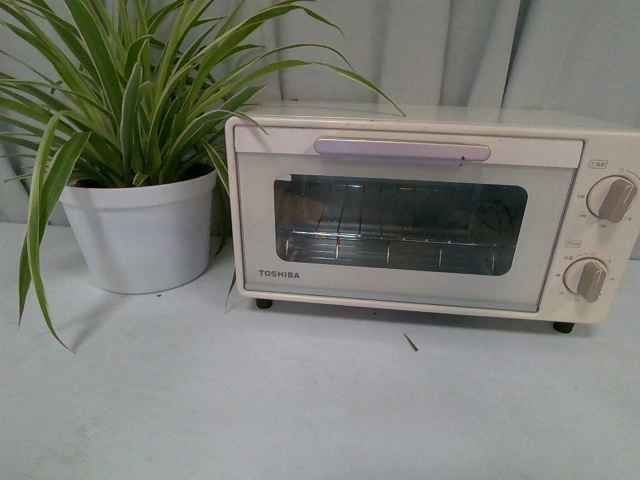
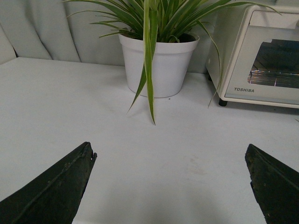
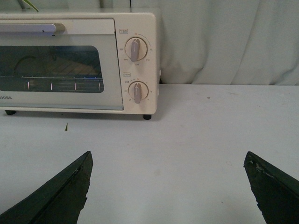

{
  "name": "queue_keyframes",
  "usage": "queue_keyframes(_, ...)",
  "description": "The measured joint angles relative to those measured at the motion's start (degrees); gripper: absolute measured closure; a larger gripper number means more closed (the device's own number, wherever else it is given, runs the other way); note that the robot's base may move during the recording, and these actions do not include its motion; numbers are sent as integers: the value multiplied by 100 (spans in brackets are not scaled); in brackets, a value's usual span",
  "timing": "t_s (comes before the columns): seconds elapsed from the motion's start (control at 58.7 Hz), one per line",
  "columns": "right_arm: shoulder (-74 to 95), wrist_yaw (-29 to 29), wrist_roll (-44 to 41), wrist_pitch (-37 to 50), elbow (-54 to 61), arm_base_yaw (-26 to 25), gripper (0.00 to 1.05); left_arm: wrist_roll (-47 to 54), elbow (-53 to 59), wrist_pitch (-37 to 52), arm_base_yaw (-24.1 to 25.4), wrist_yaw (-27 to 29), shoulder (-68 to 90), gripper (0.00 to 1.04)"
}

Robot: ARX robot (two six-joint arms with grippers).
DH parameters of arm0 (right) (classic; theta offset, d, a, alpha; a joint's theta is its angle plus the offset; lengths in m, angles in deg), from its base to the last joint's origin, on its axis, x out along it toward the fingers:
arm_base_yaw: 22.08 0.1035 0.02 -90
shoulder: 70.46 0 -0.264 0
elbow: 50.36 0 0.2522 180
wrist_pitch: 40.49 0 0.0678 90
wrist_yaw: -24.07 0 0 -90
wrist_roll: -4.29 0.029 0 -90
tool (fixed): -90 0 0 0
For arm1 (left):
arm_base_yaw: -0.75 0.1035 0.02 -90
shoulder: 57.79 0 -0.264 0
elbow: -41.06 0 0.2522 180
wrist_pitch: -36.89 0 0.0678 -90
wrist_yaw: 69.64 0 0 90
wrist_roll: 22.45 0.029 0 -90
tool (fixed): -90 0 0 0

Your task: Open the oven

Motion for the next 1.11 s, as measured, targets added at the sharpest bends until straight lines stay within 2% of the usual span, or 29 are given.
queue_keyframes(0.682, 0, 0, 0, 0, 0, 0, 9, 0, 0, -2, 0, 4, 2, 6)
queue_keyframes(0.733, 0, -2, 0, 0, 0, 0, 9, -476, -192, -612, -323, 1038, 321, 6)
queue_keyframes(0.784, 0, 9, 0, 0, 0, 0, 9, -1150, -275, -769, -568, 1384, 767, 6)
queue_keyframes(0.92, 0, 2, 0, 0, 0, 0, 9, -2577, -723, -247, -986, 883, 2105, 6)
queue_keyframes(1.108, 0, 2, 0, 0, 0, 0, 9, -3928, -1587, 1123, -1727, 756, 4553, 6)
